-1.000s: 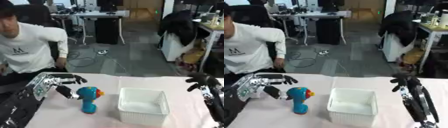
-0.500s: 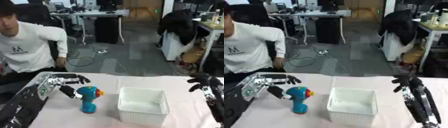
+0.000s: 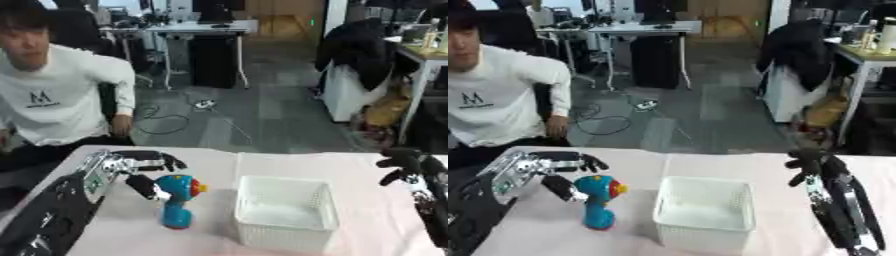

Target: Pick up objects on the table and place them in the box.

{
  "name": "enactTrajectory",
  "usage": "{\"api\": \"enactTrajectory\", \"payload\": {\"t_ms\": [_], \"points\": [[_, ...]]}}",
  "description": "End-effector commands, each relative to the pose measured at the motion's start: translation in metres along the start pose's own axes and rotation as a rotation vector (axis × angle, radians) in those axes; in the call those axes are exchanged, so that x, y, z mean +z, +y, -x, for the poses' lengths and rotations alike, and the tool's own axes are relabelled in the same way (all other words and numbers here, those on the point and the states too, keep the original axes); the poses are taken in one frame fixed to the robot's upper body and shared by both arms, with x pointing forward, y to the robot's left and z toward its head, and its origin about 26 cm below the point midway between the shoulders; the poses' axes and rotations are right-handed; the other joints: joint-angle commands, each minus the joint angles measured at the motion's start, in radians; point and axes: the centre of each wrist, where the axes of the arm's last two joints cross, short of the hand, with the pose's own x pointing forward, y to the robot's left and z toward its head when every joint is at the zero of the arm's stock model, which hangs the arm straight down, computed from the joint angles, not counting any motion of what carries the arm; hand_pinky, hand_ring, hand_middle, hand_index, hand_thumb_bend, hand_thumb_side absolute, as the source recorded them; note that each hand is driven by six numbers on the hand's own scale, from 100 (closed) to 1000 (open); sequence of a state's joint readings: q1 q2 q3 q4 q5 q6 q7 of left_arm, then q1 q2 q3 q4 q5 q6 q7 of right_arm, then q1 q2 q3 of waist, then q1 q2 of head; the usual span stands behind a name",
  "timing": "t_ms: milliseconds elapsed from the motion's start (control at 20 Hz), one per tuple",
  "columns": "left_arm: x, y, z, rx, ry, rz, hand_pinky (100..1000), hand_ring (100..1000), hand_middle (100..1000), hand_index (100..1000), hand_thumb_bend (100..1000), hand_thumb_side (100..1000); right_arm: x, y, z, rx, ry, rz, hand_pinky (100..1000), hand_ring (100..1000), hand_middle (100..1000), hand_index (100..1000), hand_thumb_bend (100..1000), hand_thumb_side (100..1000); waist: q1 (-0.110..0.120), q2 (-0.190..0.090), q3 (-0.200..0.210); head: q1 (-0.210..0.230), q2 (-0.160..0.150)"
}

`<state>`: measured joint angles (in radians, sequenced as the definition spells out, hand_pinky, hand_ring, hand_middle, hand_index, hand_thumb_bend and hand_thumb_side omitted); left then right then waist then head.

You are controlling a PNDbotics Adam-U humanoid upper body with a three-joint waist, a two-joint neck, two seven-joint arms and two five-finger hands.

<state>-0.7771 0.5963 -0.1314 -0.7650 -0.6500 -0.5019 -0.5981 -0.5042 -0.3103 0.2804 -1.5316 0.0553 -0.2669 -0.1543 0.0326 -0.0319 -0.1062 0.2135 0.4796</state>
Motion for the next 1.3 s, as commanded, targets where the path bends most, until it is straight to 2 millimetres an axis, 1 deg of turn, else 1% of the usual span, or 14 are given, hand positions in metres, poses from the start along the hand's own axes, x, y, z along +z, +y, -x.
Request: {"api": "enactTrajectory", "payload": {"t_ms": [50,450,650,700,750,800,850,900,950,1000,1050,1100,1200,1300], "points": [[0.004,0.015,-0.001,-0.057,-0.030,0.034,885,905,946,1000,899,522,-0.009,-0.001,-0.006,0.003,-0.031,0.000,462,641,670,728,100,762,0.001,-0.008,-0.002,0.012,-0.016],[-0.002,0.006,-0.002,-0.049,-0.029,0.061,882,902,947,1000,865,502,-0.009,0.000,-0.006,-0.001,-0.032,-0.001,462,642,670,728,100,762,0.001,-0.009,-0.006,0.018,-0.016],[-0.006,0.000,-0.003,-0.040,-0.027,0.070,879,898,949,1000,821,477,-0.009,0.000,-0.006,-0.002,-0.031,-0.001,462,642,670,728,100,762,0.001,-0.008,-0.009,0.021,-0.018],[-0.007,-0.001,-0.003,-0.038,-0.026,0.071,868,892,950,1000,777,457,-0.008,0.000,-0.006,-0.003,-0.031,-0.001,462,641,670,728,100,762,0.001,-0.008,-0.010,0.022,-0.018],[-0.008,-0.002,-0.003,-0.036,-0.022,0.072,871,893,950,1000,784,459,-0.008,0.001,-0.006,-0.003,-0.030,-0.001,462,641,670,728,100,762,0.001,-0.008,-0.010,0.023,-0.018],[-0.008,-0.003,-0.003,-0.034,-0.016,0.072,767,835,927,994,712,431,-0.008,0.001,-0.006,-0.003,-0.030,0.000,461,641,669,728,100,762,0.001,-0.008,-0.010,0.024,-0.019],[-0.009,-0.004,-0.003,-0.030,-0.007,0.070,804,857,938,998,733,440,-0.008,0.001,-0.006,-0.004,-0.030,0.000,461,641,669,728,100,762,0.002,-0.008,-0.010,0.025,-0.019],[-0.009,-0.006,-0.003,-0.023,0.003,0.067,623,731,887,964,599,406,-0.008,0.001,-0.005,-0.004,-0.029,0.000,460,640,669,728,100,763,0.002,-0.008,-0.011,0.025,-0.019],[-0.009,-0.007,-0.003,-0.013,0.015,0.058,658,759,903,978,642,412,-0.008,0.001,-0.005,-0.004,-0.029,0.000,460,640,669,728,100,763,0.002,-0.008,-0.011,0.026,-0.019],[-0.010,-0.008,-0.002,-0.002,0.023,0.044,410,565,800,890,414,411,-0.008,0.001,-0.005,-0.004,-0.028,0.000,459,639,668,728,100,763,0.002,-0.008,-0.011,0.026,-0.019],[-0.010,-0.009,-0.002,0.010,0.031,0.026,432,579,809,897,437,407,-0.007,0.001,-0.005,-0.004,-0.027,0.000,459,639,668,728,100,763,0.002,-0.008,-0.011,0.026,-0.019],[-0.010,-0.011,-0.002,0.020,0.035,0.012,316,504,745,837,299,440,-0.007,0.001,-0.005,-0.004,-0.027,0.001,459,638,667,728,100,763,0.002,-0.008,-0.011,0.026,-0.020],[-0.011,-0.013,-0.002,0.041,0.045,-0.020,219,437,670,773,111,522,-0.007,0.001,-0.004,-0.004,-0.027,0.001,457,637,665,727,100,762,0.003,-0.009,-0.012,0.026,-0.021],[-0.011,-0.015,-0.001,0.054,0.054,-0.058,141,375,604,725,100,618,-0.007,0.001,-0.004,-0.005,-0.028,0.002,457,636,664,726,100,761,0.003,-0.009,-0.012,0.027,-0.022]]}}
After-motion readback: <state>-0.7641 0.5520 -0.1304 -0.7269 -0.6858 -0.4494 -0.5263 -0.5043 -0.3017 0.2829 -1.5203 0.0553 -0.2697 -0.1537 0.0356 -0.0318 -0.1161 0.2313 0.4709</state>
